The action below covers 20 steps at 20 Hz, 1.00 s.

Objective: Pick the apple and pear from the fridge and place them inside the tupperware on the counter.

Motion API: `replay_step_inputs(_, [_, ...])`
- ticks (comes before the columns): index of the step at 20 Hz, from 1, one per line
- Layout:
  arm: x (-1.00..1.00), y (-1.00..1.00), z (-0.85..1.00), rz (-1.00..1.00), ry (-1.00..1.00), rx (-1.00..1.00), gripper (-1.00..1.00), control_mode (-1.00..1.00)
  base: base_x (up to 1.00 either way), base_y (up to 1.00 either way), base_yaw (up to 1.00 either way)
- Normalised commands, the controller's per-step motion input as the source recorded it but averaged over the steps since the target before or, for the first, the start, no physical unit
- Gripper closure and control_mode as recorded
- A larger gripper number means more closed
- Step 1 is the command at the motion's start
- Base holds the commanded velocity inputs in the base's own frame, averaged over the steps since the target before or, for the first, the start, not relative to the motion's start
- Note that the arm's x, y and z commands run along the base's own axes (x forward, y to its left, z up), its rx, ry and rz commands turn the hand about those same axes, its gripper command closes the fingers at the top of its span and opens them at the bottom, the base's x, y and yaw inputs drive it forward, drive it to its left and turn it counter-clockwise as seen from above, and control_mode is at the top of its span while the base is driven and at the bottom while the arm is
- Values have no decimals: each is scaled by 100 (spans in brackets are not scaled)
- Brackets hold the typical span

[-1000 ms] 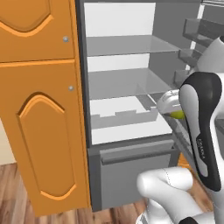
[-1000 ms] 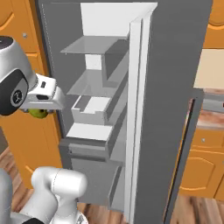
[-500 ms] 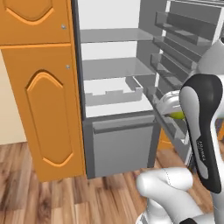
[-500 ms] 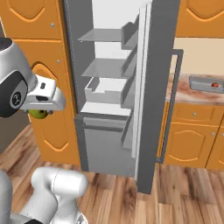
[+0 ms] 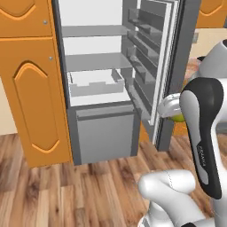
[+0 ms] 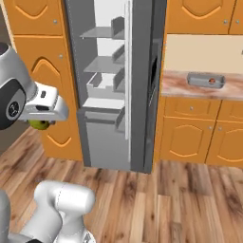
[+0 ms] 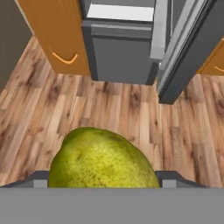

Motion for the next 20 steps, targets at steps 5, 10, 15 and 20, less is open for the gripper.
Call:
replay_step_inputs(5, [0, 0, 0, 0, 0, 0, 100, 100, -24, -100, 0])
replay_step_inputs(10, [0, 0, 0, 0, 0, 0, 100, 100, -6, -100, 0])
replay_step_inputs(15, [0, 0, 0, 0, 0, 0, 100, 100, 0, -100, 0])
replay_step_inputs(20, [0, 0, 0, 0, 0, 0, 100, 100, 0, -100, 0])
